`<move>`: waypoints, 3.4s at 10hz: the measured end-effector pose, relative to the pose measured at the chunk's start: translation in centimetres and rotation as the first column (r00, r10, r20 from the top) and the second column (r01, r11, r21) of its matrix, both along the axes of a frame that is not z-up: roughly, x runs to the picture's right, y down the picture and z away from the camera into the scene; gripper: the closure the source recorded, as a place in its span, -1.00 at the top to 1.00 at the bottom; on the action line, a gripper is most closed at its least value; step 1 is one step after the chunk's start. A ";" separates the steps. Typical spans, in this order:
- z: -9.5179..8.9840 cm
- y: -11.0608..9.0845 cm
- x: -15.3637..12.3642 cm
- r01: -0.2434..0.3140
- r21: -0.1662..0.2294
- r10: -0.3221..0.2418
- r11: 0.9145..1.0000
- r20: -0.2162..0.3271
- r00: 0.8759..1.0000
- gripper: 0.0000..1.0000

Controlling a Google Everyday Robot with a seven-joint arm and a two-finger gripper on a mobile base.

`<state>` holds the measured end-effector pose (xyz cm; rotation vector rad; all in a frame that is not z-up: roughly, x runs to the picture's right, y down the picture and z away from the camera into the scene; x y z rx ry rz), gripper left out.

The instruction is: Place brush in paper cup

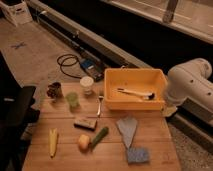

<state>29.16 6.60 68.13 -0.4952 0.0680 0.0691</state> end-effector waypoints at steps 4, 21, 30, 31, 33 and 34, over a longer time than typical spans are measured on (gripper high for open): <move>3.4 -9.1 -1.4 -0.030 0.088 0.028 0.996 0.016 0.999 0.30; 14.4 -15.2 -4.2 -0.160 0.219 0.147 0.962 0.076 0.986 0.30; 16.8 -11.9 -6.5 -0.122 0.150 0.110 0.981 0.088 0.990 0.30; 17.5 -11.4 -7.0 -0.118 0.139 0.107 0.983 0.084 0.991 0.30; 19.7 -9.4 -7.3 -0.124 0.103 0.116 0.987 0.078 0.990 0.30; 20.7 -8.7 -7.7 -0.129 0.083 0.123 0.988 0.080 0.989 0.30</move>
